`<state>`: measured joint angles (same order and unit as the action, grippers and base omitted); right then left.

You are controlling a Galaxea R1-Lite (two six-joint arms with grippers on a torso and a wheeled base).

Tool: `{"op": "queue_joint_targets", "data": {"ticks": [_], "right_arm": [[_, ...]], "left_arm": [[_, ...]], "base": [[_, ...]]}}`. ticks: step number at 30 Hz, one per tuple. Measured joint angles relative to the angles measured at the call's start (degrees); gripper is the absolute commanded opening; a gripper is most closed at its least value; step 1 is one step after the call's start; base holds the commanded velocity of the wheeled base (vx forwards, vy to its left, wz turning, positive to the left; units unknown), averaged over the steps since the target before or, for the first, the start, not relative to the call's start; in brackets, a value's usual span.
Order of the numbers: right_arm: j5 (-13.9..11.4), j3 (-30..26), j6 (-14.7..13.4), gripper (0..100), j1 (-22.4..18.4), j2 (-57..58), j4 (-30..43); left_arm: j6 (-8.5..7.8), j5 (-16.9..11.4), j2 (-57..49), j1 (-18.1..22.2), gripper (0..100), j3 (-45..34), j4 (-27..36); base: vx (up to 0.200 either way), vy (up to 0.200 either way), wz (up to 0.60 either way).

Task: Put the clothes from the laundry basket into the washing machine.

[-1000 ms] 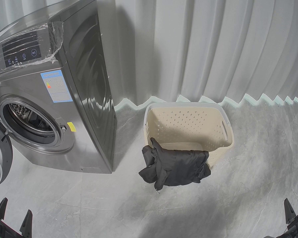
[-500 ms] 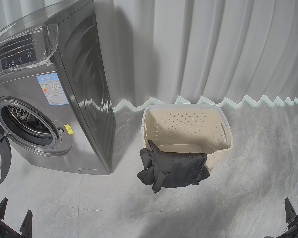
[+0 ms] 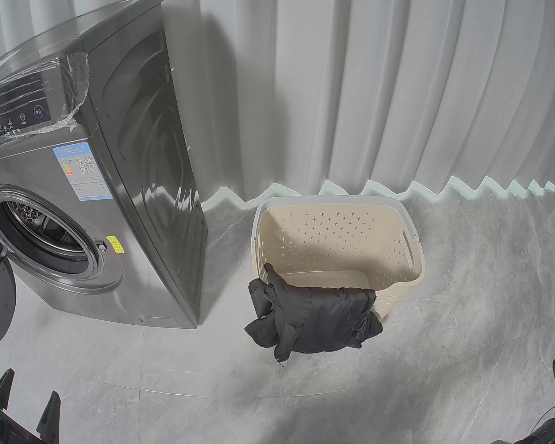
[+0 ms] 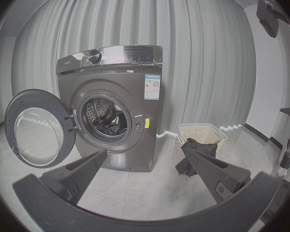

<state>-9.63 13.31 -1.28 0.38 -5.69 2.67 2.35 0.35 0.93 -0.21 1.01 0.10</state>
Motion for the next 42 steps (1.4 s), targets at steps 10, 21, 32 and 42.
{"op": "queue_joint_targets", "data": {"ticks": [10, 21, 32, 42], "right_arm": [[-9.7, 2.3, 4.6, 100, 1.6, -20.7, -3.6], [-10.3, 2.4, 5.5, 100, 7.1, -48.1, -18.4], [-6.4, 2.8, 0.4, 100, 14.8, -64.4, -27.7], [0.1, 3.5, -4.0, 100, 19.0, -76.6, -39.4]], "left_arm": [[0.0, 0.0, 0.0, 0.0, 100, 0.0, 0.0], [-0.01, 0.0, 0.0, 0.0, 100, 0.0, 0.0], [0.0, 0.0, 0.0, 0.0, 100, 0.0, 0.0], [-0.01, 0.0, 0.0, 0.0, 100, 0.0, 0.0]], "base": [[0.0, 0.0, 0.0], [0.0, 0.0, 0.0], [0.0, 0.0, 0.0], [0.0, 0.0, 0.0]]}}
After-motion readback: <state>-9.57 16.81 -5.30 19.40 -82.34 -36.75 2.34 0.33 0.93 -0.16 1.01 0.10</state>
